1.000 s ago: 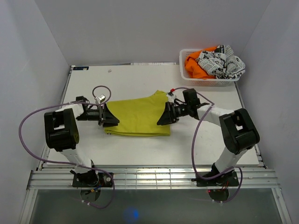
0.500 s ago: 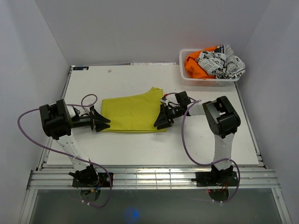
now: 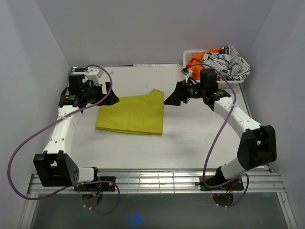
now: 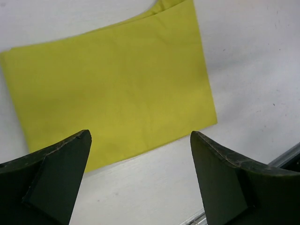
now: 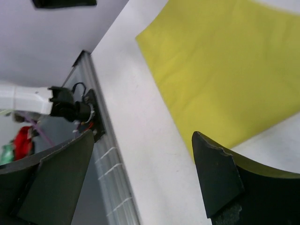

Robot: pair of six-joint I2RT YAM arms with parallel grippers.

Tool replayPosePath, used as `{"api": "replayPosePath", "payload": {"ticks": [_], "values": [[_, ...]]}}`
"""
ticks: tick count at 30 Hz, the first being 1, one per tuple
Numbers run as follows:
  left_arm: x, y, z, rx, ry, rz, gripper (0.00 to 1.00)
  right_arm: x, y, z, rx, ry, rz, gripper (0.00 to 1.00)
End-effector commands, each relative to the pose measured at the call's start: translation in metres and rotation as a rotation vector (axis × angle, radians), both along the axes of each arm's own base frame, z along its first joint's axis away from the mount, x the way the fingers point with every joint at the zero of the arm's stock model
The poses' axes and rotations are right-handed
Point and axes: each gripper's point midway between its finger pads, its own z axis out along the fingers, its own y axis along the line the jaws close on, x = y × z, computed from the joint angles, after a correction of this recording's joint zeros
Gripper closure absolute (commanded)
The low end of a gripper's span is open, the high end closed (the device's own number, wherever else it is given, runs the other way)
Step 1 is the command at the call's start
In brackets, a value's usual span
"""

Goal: Fold and stack the trousers
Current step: Neatly place the folded trousers to the corner

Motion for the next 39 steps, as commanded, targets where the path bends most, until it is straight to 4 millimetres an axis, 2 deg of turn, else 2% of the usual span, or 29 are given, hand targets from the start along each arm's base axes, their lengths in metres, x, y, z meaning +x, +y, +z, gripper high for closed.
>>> {"api": "replayPosePath", "payload": {"ticks": [1,3,4,5,7,9,11,14,15,17,18,20,21,22,25,26,27,29,30,31,33,34,36,38,39], "values": [[0.0,-0.03,-0.001,0.185,0.004,0.151,0.02,0.02,-0.038,0.003,-0.141,-0.102,-0.142,0.1],[-0.003,-0.044,-0.016,0.229,0.05,0.176,0.02,0.021,-0.057,0.007,-0.184,-0.128,-0.185,0.1],[-0.008,-0.059,-0.028,0.245,0.084,0.185,0.02,0.021,-0.063,0.01,-0.185,-0.134,-0.196,0.1],[-0.008,-0.066,-0.043,0.254,0.13,0.187,0.02,0.019,-0.069,0.02,-0.168,-0.157,-0.206,0.1],[-0.009,-0.086,-0.056,0.252,0.154,0.17,0.02,0.016,-0.073,0.027,-0.16,-0.176,-0.215,0.1],[0.0,-0.088,-0.074,0.297,0.186,0.208,0.02,0.011,-0.076,0.036,-0.161,-0.205,-0.22,0.1],[0.0,-0.097,-0.093,0.316,0.246,0.22,0.02,0.011,-0.079,0.034,-0.173,-0.206,-0.232,0.1],[-0.004,-0.104,-0.112,0.312,0.31,0.239,0.02,0.009,-0.084,0.02,-0.181,-0.172,-0.241,0.1],[-0.006,-0.104,-0.127,0.325,0.349,0.241,0.02,0.008,-0.085,0.017,-0.182,-0.163,-0.241,0.1],[-0.006,-0.103,-0.143,0.342,0.382,0.253,0.02,0.009,-0.086,0.011,-0.192,-0.153,-0.247,0.1],[-0.006,-0.1,-0.159,0.372,0.414,0.274,0.02,0.011,-0.088,0.008,-0.199,-0.149,-0.252,0.1],[-0.008,-0.094,-0.174,0.415,0.451,0.294,0.02,0.013,-0.088,0.005,-0.202,-0.144,-0.25,0.1],[-0.003,-0.087,-0.177,0.448,0.447,0.321,0.02,0.014,-0.088,0.005,-0.201,-0.143,-0.248,0.1],[-0.001,-0.076,-0.187,0.475,0.472,0.346,0.03,0.013,-0.087,0.004,-0.197,-0.142,-0.239,0.1],[0.007,-0.041,-0.201,0.501,0.535,0.431,0.04,0.017,-0.087,-0.001,-0.201,-0.131,-0.235,0.1],[0.008,-0.031,-0.205,0.508,0.55,0.456,0.05,0.018,-0.087,-0.002,-0.205,-0.132,-0.235,0.1],[0.012,-0.012,-0.208,0.504,0.572,0.504,0.05,0.019,-0.087,-0.004,-0.208,-0.131,-0.235,0.1],[0.019,0.005,-0.214,0.496,0.607,0.543,0.06,0.021,-0.088,-0.011,-0.216,-0.123,-0.229,0.1],[0.031,0.02,-0.21,0.472,0.606,0.59,0.07,0.021,-0.089,-0.013,-0.218,-0.119,-0.227,0.1],[0.037,0.027,-0.209,0.457,0.61,0.611,0.07,0.022,-0.089,-0.017,-0.22,-0.109,-0.225,0.1],[0.044,0.047,-0.216,0.453,0.646,0.664,0.07,0.023,-0.089,-0.018,-0.22,-0.11,-0.22,0.1],[0.058,0.053,-0.21,0.436,0.628,0.685,0.07,0.025,-0.089,-0.019,-0.221,-0.107,-0.222,0.1],[0.063,0.065,-0.218,0.423,0.66,0.717,0.07,0.026,-0.089,-0.02,-0.219,-0.106,-0.219,0.1],[0.078,0.064,-0.215,0.412,0.633,0.691,0.08,0.026,-0.09,-0.02,-0.22,-0.105,-0.221,0.1],[0.083,0.058,-0.219,0.397,0.632,0.631,0.09,0.026,-0.09,-0.02,-0.218,-0.107,-0.218,0.1]]}}
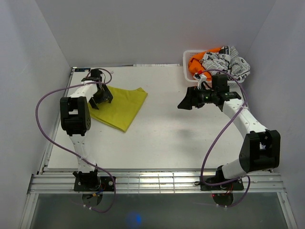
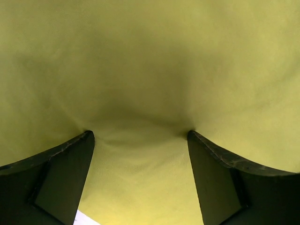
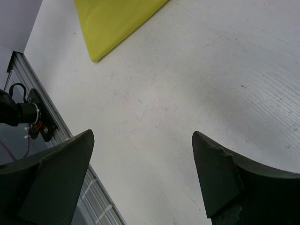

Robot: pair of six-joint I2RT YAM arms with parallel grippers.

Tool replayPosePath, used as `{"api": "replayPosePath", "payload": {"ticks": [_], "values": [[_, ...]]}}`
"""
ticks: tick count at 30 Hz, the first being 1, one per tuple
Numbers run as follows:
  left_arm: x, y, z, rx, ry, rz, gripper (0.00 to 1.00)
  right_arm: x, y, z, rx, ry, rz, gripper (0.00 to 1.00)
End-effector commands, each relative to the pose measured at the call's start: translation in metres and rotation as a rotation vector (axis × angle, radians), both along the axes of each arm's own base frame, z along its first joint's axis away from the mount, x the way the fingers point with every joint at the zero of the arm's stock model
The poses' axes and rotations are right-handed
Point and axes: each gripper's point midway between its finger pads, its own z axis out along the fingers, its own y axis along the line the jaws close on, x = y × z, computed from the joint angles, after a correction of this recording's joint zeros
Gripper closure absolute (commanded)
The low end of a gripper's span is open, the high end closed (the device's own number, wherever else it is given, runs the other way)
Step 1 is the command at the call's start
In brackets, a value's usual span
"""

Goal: Fold and stack the trousers
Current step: Neatly place the folded trousers to the corner

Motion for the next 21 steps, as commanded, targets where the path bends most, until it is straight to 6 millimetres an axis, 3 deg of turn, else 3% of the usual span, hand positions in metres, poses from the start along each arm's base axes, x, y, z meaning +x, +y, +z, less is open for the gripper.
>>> {"api": "replayPosePath", "payload": {"ticks": [1,3,4,6,7,9,10,14,16,20,21], "values": [[-0.007,0.003,-0.045,-0.007,0.106,-0.087,0.11,0.003,-0.002,0.01,0.012,-0.051,0.02,0.1],[0.002,-0.003,-0.038,-0.019,0.062,-0.238,0.11,0.002,-0.003,0.01,0.009,-0.058,0.023,0.1],[0.007,-0.004,-0.019,-0.008,0.009,-0.296,0.09,0.0,-0.004,0.011,0.006,-0.067,0.026,0.1],[0.012,0.0,-0.002,0.05,-0.058,-0.432,0.03,-0.002,-0.006,0.009,0.001,-0.071,0.028,0.1],[0.018,0.002,0.022,0.086,-0.12,-0.464,0.02,-0.005,-0.007,0.01,0.001,-0.068,0.028,0.1],[0.019,0.005,0.043,0.134,-0.158,-0.556,0.02,-0.007,-0.008,0.009,-0.009,-0.086,0.044,0.1],[0.021,0.007,0.067,0.183,-0.204,-0.632,0.02,-0.008,-0.009,0.011,-0.009,-0.09,0.046,0.1],[0.016,-0.016,0.112,0.2,-0.315,-0.972,0.02,-0.012,-0.01,0.012,-0.014,-0.091,0.058,0.1],[0.007,-0.021,0.116,0.207,-0.298,-1.129,0.02,-0.014,-0.011,0.013,-0.017,-0.095,0.057,0.1],[-0.003,-0.017,0.091,0.204,-0.197,-1.251,0.02,-0.015,-0.012,0.012,-0.024,-0.099,0.055,0.1],[-0.005,-0.016,0.078,0.191,-0.169,-1.26,0.02,-0.015,-0.013,0.011,-0.028,-0.099,0.053,0.1]]}}
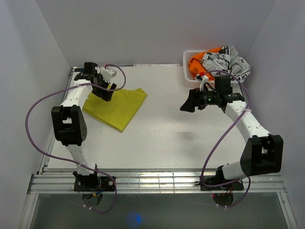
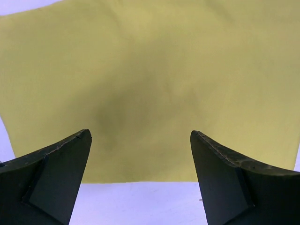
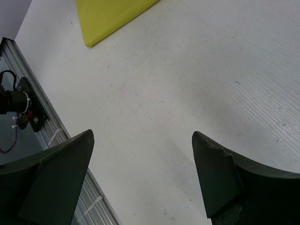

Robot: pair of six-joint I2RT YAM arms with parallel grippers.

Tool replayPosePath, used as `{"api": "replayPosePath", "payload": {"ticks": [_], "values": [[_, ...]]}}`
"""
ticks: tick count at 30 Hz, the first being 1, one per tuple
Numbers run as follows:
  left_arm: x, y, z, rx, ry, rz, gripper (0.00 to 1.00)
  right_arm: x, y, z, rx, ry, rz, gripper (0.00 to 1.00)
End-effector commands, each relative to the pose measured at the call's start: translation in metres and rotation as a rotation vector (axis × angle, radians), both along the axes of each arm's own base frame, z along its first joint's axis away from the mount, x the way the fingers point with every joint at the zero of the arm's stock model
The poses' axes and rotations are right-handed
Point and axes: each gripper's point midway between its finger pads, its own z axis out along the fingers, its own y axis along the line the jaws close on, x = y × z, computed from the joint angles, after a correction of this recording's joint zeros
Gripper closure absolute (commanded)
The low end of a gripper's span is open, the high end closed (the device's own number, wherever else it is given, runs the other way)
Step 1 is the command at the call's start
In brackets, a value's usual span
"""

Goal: Fold and stack the trousers
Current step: Neatly place the folded trousers to the corner

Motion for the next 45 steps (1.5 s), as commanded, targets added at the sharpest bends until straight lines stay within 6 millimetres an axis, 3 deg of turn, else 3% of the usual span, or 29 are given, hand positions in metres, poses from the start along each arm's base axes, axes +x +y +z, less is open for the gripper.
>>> {"api": "replayPosePath", "payload": {"ticks": [1,4,9,12,15,16,17,19,20,22,24,25,27,33,39,45], "values": [[-0.016,-0.007,-0.018,0.028,0.063,-0.189,0.02,-0.005,-0.002,0.008,0.0,-0.04,0.015,0.1],[-0.016,-0.008,-0.048,0.012,0.118,-0.186,0.03,-0.006,-0.004,0.004,-0.008,-0.033,0.012,0.1],[-0.005,0.001,-0.102,0.004,0.222,0.002,0.1,-0.007,-0.008,0.001,-0.026,-0.031,0.0,0.1],[0.0,0.005,-0.115,-0.005,0.263,0.139,0.12,-0.006,-0.012,-0.001,-0.038,-0.031,-0.014,0.1],[0.014,0.022,-0.13,0.058,0.244,0.273,0.12,-0.006,-0.015,-0.004,-0.04,-0.022,-0.019,0.1],[0.014,0.022,-0.143,0.057,0.271,0.29,0.12,-0.006,-0.015,-0.005,-0.04,-0.019,-0.021,0.1],[0.015,0.04,-0.146,0.041,0.282,0.345,0.12,-0.006,-0.015,-0.005,-0.04,-0.018,-0.021,0.1],[0.027,0.037,-0.141,-0.03,0.298,0.384,0.11,-0.005,-0.016,-0.005,-0.04,-0.017,-0.024,0.1],[0.028,0.04,-0.153,-0.041,0.323,0.404,0.11,-0.005,-0.017,-0.006,-0.043,-0.017,-0.026,0.1],[0.045,0.047,-0.147,-0.038,0.296,0.446,0.11,-0.005,-0.019,-0.007,-0.045,-0.013,-0.034,0.1],[0.048,0.054,-0.158,-0.039,0.319,0.473,0.11,-0.006,-0.021,-0.009,-0.047,-0.012,-0.034,0.1],[0.061,0.055,-0.151,-0.055,0.288,0.477,0.1,-0.006,-0.021,-0.01,-0.047,-0.01,-0.034,0.1],[0.067,0.064,-0.157,-0.063,0.285,0.51,0.11,-0.007,-0.022,-0.012,-0.048,-0.004,-0.037,0.1],[0.102,0.073,-0.147,-0.1,0.195,0.542,0.09,-0.008,-0.023,-0.017,-0.046,0.01,-0.038,0.1],[0.11,0.077,-0.151,-0.11,0.166,0.567,0.07,-0.007,-0.023,-0.018,-0.042,0.019,-0.039,0.1],[0.113,0.082,-0.167,-0.159,0.182,0.634,0.07,-0.007,-0.022,-0.022,-0.029,0.047,-0.041,0.1]]}}
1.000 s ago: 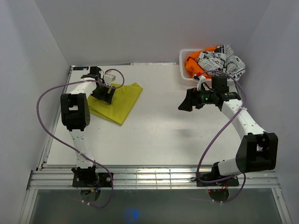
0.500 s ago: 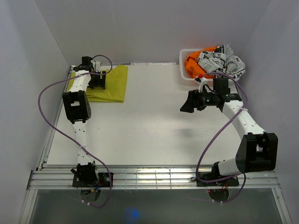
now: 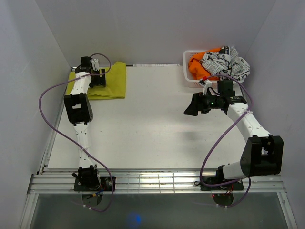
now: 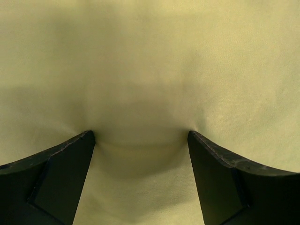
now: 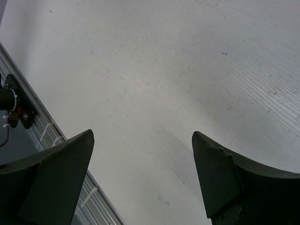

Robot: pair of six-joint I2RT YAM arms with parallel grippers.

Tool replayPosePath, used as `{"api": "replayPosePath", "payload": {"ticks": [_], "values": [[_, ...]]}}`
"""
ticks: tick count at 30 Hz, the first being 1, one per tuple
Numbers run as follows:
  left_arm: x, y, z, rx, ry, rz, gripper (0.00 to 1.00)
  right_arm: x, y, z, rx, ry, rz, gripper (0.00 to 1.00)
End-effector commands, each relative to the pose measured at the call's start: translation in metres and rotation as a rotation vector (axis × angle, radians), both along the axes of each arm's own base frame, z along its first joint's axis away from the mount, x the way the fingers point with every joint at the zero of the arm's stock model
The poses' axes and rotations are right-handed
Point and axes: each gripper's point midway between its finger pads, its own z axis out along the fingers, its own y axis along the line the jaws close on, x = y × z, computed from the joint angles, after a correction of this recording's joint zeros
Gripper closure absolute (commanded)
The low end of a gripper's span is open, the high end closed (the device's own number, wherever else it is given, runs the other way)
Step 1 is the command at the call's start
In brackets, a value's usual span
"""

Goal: Fold and stack the trousers
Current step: Neatly place the folded trousers to the corner

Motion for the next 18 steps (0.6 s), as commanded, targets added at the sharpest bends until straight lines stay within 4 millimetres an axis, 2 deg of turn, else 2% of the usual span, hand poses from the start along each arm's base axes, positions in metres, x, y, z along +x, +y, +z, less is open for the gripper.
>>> {"api": "replayPosePath", "payload": {"ticks": [1,8,18], "values": [[-0.032,0.012,-0.081,-0.047,0.181,0.089,0.07,0.001,0.002,0.003,0.022,-0.004,0.009,0.1],[-0.024,0.029,-0.081,-0.035,0.148,0.087,0.08,0.0,0.0,0.0,0.015,-0.002,0.004,0.1],[-0.024,0.037,-0.08,-0.02,0.128,0.064,0.08,0.002,0.002,0.0,0.027,0.009,0.007,0.1]]}}
